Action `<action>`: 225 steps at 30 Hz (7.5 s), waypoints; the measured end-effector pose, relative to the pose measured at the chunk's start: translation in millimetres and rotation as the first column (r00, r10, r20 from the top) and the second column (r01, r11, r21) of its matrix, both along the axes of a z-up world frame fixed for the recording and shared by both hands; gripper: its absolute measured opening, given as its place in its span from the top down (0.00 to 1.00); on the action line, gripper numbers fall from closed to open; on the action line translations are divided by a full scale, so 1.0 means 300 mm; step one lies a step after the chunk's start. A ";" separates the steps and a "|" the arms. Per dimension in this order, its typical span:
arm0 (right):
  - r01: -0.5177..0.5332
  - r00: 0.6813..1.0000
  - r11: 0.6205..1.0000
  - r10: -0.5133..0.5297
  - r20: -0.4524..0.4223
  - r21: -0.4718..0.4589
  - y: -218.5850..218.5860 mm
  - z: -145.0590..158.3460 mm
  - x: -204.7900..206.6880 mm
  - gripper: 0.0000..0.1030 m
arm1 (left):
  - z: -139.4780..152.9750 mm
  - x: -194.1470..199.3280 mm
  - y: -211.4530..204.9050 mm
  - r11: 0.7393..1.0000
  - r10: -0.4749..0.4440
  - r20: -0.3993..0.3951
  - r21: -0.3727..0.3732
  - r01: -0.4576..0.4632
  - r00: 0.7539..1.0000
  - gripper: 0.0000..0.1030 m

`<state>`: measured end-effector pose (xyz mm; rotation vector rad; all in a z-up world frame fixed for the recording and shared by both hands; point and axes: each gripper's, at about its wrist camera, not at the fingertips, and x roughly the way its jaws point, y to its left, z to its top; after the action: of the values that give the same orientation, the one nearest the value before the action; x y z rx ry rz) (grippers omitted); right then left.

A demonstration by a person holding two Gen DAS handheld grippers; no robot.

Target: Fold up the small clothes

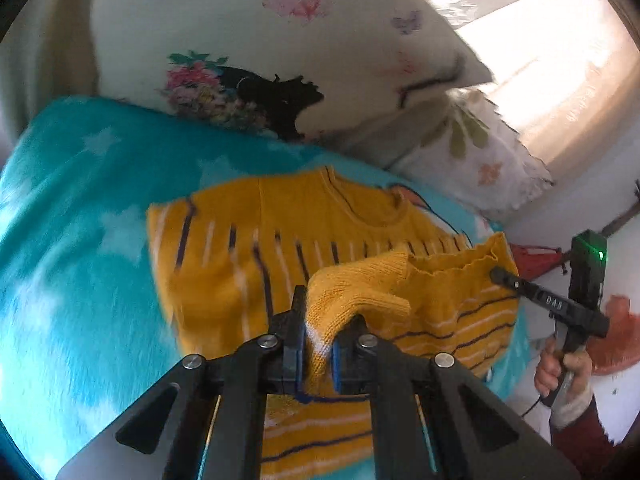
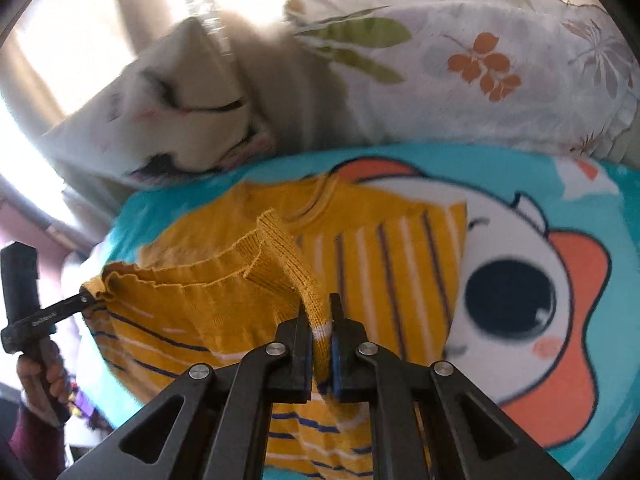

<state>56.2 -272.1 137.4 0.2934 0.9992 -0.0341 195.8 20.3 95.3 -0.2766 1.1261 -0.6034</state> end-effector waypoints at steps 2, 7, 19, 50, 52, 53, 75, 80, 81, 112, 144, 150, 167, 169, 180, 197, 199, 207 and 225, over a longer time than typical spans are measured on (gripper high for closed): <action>0.031 0.999 0.999 -0.032 -0.031 -0.033 -0.016 -0.036 0.084 0.93 | -0.044 0.085 -0.029 1.000 0.012 -0.028 0.016 -0.012 1.000 0.91; 0.104 0.980 0.993 -0.111 -0.165 -0.055 -0.068 -0.195 0.200 0.88 | -0.187 0.212 -0.069 0.996 0.079 -0.141 0.049 -0.073 0.987 0.86; 0.176 0.981 0.976 -0.185 -0.063 -0.128 -0.088 -0.028 0.159 0.49 | -0.127 0.208 0.154 0.974 0.203 -0.165 -0.066 -0.216 0.965 0.54; -0.398 0.908 0.904 0.363 -0.212 -0.158 0.840 -0.227 0.583 0.58 | -0.063 -0.357 0.275 0.927 0.175 0.077 0.323 -0.191 0.982 0.49; -0.353 0.931 0.930 0.338 -0.138 -0.103 0.762 -0.154 0.528 0.57 | -0.034 -0.372 0.261 0.922 0.186 0.094 0.326 -0.207 0.978 0.49; -0.335 0.939 0.938 0.324 -0.114 -0.091 0.724 -0.127 0.499 0.55 | -0.018 -0.385 0.250 0.921 0.192 0.103 0.324 -0.215 0.976 0.49; 0.159 0.987 0.984 -0.161 0.015 0.074 -0.332 -0.017 -0.141 0.38 | 0.071 -0.677 0.054 0.891 0.311 0.056 0.330 -0.311 0.949 0.41; 0.058 0.998 0.997 -0.057 0.010 -0.050 -0.156 -0.059 -0.185 0.38 | 0.062 -0.687 -0.052 0.916 0.268 0.038 0.300 -0.267 0.963 0.41; 0.068 0.998 0.991 -0.070 -0.013 -0.119 -0.137 -0.095 -0.163 0.38 | 0.066 -0.690 -0.077 0.921 0.255 0.043 0.295 -0.256 0.966 0.41; -0.171 0.985 0.985 0.171 -0.012 -0.027 0.055 -0.171 -0.084 0.78 | 0.025 -0.750 -0.102 0.884 0.335 0.004 0.344 -0.316 0.942 0.41; -0.191 0.981 0.978 0.189 -0.034 -0.089 0.433 0.040 0.072 0.38 | -0.135 -0.484 0.466 0.902 0.419 -0.180 0.194 -0.386 0.890 0.37; -0.341 0.935 0.938 0.333 -0.123 -0.054 0.806 -0.094 0.180 0.38 | -0.143 -0.458 0.558 0.906 0.412 -0.189 0.187 -0.379 0.891 0.37; -0.302 0.950 0.838 0.225 -0.216 -0.454 1.109 -0.303 0.284 0.57 | -0.176 -0.515 0.730 0.887 0.457 -0.214 0.185 -0.424 0.863 0.36; -0.298 0.951 0.859 0.230 -0.205 -0.417 1.079 -0.287 0.284 0.68 | -0.178 -0.518 0.727 0.885 0.460 -0.219 0.193 -0.424 0.860 0.36; -0.210 0.977 0.976 0.212 -0.035 0.051 0.627 -0.044 0.231 0.79 | -0.033 -0.538 0.520 0.875 0.460 -0.127 0.236 -0.423 0.879 0.36; 0.096 0.995 0.949 -0.088 -0.038 0.302 -0.329 -0.182 -0.075 0.79 | 0.008 -0.624 0.029 0.894 0.355 -0.099 0.327 -0.306 0.930 0.36; 0.079 0.997 0.950 -0.075 -0.023 0.302 -0.326 -0.189 -0.092 0.79 | 0.018 -0.623 -0.026 0.900 0.328 -0.085 0.331 -0.284 0.941 0.36; 0.239 0.971 0.956 -0.236 -0.037 0.172 -0.457 -0.176 -0.194 0.62 | 0.054 -0.620 -0.177 0.908 0.247 -0.033 0.358 -0.219 0.969 0.35; -0.036 0.984 0.987 0.063 -0.169 0.159 -0.243 -0.270 -0.341 0.94 | 0.094 -0.564 -0.348 0.923 0.157 0.009 0.354 -0.150 0.988 0.35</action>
<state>-46.1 -344.8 56.4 0.4137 1.1849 0.0655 26.5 -84.1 123.4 -0.0581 1.1969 -0.2509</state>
